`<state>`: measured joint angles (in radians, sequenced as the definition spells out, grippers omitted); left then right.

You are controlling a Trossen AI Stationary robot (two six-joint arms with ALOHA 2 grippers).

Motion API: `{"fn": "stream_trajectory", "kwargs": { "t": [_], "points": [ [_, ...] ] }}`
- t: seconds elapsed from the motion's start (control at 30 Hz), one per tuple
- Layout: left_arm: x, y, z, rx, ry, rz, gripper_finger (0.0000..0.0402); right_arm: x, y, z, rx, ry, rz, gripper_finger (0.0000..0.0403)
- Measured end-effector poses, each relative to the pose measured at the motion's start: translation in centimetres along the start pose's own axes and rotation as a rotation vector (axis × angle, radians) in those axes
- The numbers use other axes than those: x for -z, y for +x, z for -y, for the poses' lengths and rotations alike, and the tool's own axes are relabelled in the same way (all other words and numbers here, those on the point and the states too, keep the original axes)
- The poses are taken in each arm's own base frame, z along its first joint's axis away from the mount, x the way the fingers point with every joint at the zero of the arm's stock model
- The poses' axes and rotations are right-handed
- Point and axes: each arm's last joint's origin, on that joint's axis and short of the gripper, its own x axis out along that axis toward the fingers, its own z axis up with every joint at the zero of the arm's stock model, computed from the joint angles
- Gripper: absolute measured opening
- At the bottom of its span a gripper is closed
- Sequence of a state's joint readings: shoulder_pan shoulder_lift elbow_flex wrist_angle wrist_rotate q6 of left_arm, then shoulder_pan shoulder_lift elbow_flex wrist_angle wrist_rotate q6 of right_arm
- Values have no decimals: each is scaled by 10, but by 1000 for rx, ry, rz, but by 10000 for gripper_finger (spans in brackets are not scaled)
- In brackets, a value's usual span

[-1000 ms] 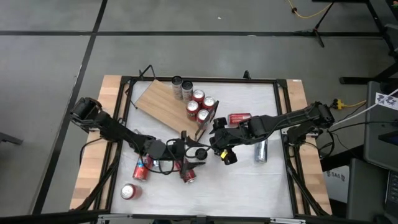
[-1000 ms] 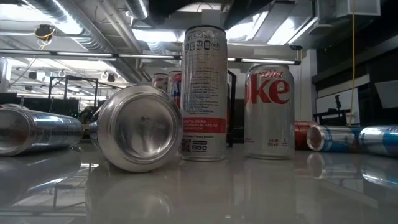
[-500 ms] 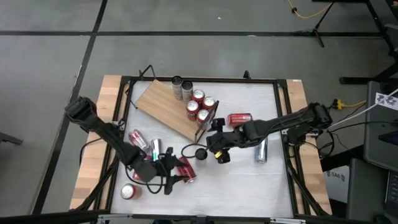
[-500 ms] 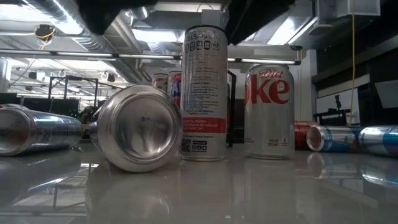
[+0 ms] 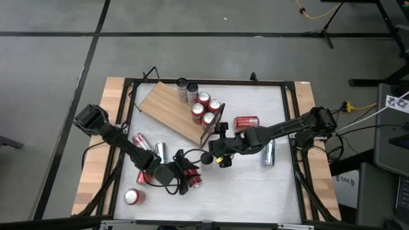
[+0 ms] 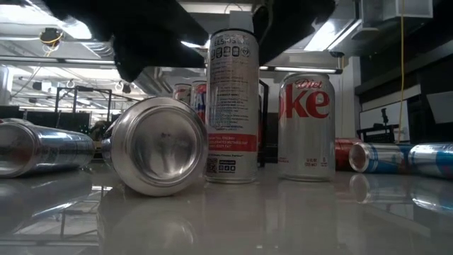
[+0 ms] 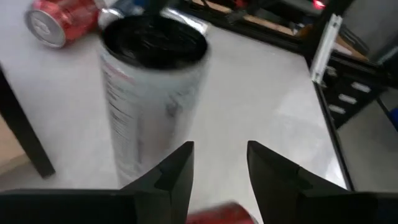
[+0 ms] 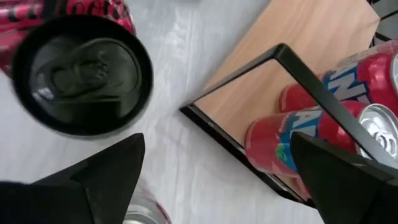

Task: Pick and place cans onto a shelf
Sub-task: Put the pink and white soda can on the shelf aligned with the other right pink and white soda can

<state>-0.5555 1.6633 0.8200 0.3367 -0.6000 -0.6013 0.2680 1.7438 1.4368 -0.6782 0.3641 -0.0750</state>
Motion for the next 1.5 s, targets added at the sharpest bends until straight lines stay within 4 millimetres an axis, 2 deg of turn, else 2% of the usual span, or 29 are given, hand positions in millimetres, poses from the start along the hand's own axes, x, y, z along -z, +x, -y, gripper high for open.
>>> {"fn": "stream_trajectory", "kwargs": {
  "t": [0.4, 0.73, 1.03, 1.23, 1.5],
  "points": [
    [-7, 8, -13, -59, -7, 13, 140, 0, 1, -3, -96, -6, -1, 390],
    [-3, 7, -19, -189, 44, 28, 140, -2, 0, -8, -244, 5, 29, 390],
    [-2, 6, -24, -285, 79, 49, 140, -6, -1, -9, -295, 10, 68, 390],
    [-1, 0, -18, -256, 85, 43, 140, -4, -2, -8, -294, 5, 47, 390],
    [3, -9, -2, -84, 65, -15, 140, 1, -14, -1, -190, -4, 17, 390]
  ]
}}
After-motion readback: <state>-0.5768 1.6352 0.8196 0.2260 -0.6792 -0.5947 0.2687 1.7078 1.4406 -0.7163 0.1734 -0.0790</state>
